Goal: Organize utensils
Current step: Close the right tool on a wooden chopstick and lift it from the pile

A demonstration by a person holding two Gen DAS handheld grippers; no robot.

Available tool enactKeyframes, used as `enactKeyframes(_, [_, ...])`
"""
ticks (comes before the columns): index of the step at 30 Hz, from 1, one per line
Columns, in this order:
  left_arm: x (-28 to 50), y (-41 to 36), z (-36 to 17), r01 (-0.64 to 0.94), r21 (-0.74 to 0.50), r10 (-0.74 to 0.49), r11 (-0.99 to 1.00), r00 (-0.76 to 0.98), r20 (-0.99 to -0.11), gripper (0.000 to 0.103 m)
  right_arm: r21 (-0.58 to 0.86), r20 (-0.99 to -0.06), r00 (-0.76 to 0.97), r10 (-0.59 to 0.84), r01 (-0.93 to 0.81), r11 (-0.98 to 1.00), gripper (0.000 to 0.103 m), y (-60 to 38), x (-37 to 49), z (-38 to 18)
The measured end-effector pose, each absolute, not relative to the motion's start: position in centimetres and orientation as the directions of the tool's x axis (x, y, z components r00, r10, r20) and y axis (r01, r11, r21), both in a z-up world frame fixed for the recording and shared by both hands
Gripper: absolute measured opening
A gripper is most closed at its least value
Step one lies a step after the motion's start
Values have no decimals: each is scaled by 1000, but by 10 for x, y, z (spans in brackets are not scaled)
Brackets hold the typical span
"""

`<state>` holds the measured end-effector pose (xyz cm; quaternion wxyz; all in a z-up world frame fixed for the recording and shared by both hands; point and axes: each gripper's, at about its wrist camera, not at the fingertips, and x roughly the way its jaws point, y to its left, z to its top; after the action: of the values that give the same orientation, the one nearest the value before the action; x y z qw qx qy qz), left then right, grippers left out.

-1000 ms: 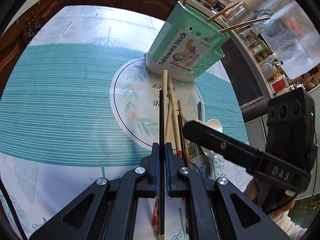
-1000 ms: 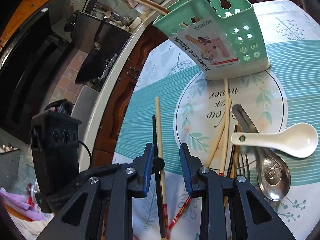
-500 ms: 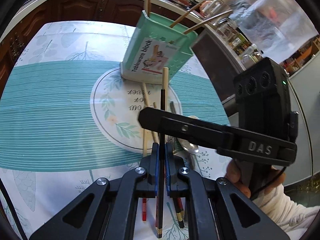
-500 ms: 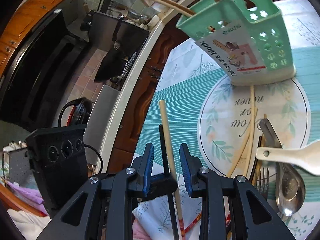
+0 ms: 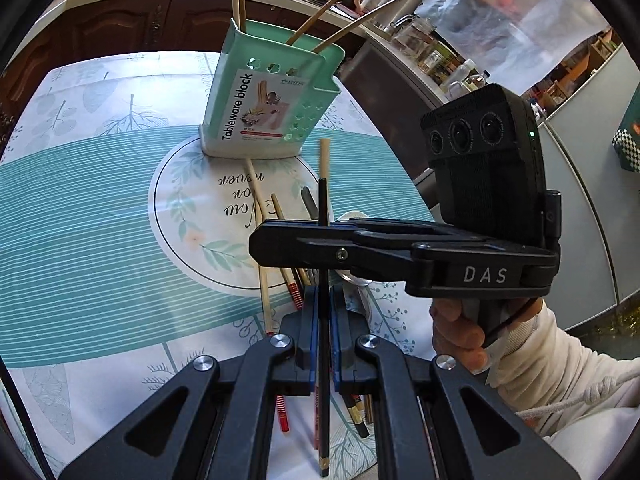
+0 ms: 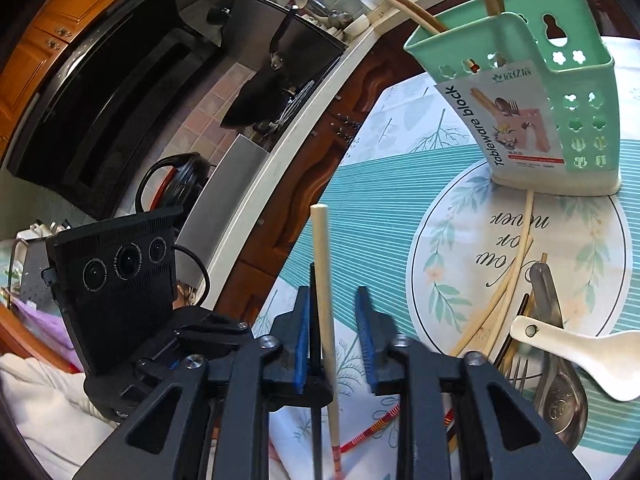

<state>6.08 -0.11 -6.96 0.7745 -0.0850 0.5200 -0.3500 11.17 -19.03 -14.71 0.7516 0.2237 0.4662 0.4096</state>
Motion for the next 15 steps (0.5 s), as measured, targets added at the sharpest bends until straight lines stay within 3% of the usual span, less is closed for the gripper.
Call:
enactKeyframes(4, [65,-5,-70,454,-506,-639,733,206,-741,3,670,-537,290,793,-425,609,9,-189,104,-140])
enactKeyframes(6, [67,-6,-67,461,-503,-641,731,210,-739,8,649,-546,318,775,-425,631,5,-190,100,-135])
enactKeyframes(9, [71,-5,-69,456,-508,-641,731,201,-741,21,632,-536,361,763,-426,647,4,-196,98,-124])
enactKeyframes(15, [69,-5,-77,450,-526,-643,722,156,-750,35,618,-526,402,749,-424,662,4,-206,97,-108])
